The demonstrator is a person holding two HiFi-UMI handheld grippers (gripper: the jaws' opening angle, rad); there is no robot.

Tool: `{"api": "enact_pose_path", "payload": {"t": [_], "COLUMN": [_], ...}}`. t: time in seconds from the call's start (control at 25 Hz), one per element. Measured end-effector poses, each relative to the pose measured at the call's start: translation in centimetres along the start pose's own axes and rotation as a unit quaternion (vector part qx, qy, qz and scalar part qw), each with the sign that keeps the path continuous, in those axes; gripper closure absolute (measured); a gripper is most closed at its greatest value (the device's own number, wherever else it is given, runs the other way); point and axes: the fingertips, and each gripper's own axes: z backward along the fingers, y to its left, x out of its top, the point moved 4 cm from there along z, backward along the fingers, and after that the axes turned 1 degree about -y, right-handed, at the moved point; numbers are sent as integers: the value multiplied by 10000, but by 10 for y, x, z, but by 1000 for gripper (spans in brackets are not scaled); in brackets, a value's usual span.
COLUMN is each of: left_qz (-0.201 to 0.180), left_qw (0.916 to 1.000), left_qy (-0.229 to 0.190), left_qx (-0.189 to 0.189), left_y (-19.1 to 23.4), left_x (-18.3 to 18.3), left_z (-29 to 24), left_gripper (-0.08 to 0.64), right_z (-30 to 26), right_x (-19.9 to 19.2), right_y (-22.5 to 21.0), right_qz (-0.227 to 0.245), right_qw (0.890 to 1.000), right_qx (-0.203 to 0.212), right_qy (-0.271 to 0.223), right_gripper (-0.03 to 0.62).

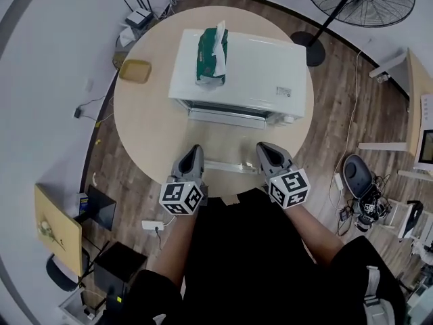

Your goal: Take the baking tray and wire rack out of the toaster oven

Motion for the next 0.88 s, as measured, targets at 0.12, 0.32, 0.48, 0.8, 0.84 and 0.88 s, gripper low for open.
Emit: {"api": "enact_pose_path", "payload": {"t": [0.12, 0.32, 0.48, 0.8, 0.84, 0.88], "left_qz": [28, 159, 279, 673, 711, 799], "left_qw": [9999, 9984, 9971, 9948, 9943, 9933], "left_qy": [147, 386, 333, 372, 408, 437], "left_qx": [-69, -383, -619, -675, -686, -711], "left_y": [19, 38, 47, 68, 69, 70], "left_x": [-5, -7, -5, -18, -20, -23], "left_z": [-15, -24, -34, -65, -69, -73], "left_gripper": [540, 540, 538, 538, 537, 536], "right_z": [-13, -28, -45, -79, -82, -85], "right_x": [3, 6, -3, -39, -42, -45], "right_y": [5, 20, 25, 11, 9, 7], "right_qz": [-151, -513, -443, -1634, -1717, -1802], "right_qw": [9996, 9965, 9955, 9839, 9824, 9807], "right_qx": [-223, -646, -825, -710, -718, -740], "right_qy": [14, -99, -142, -150, -154, -180], "right_gripper": [591, 591, 591, 552, 529, 517]}}
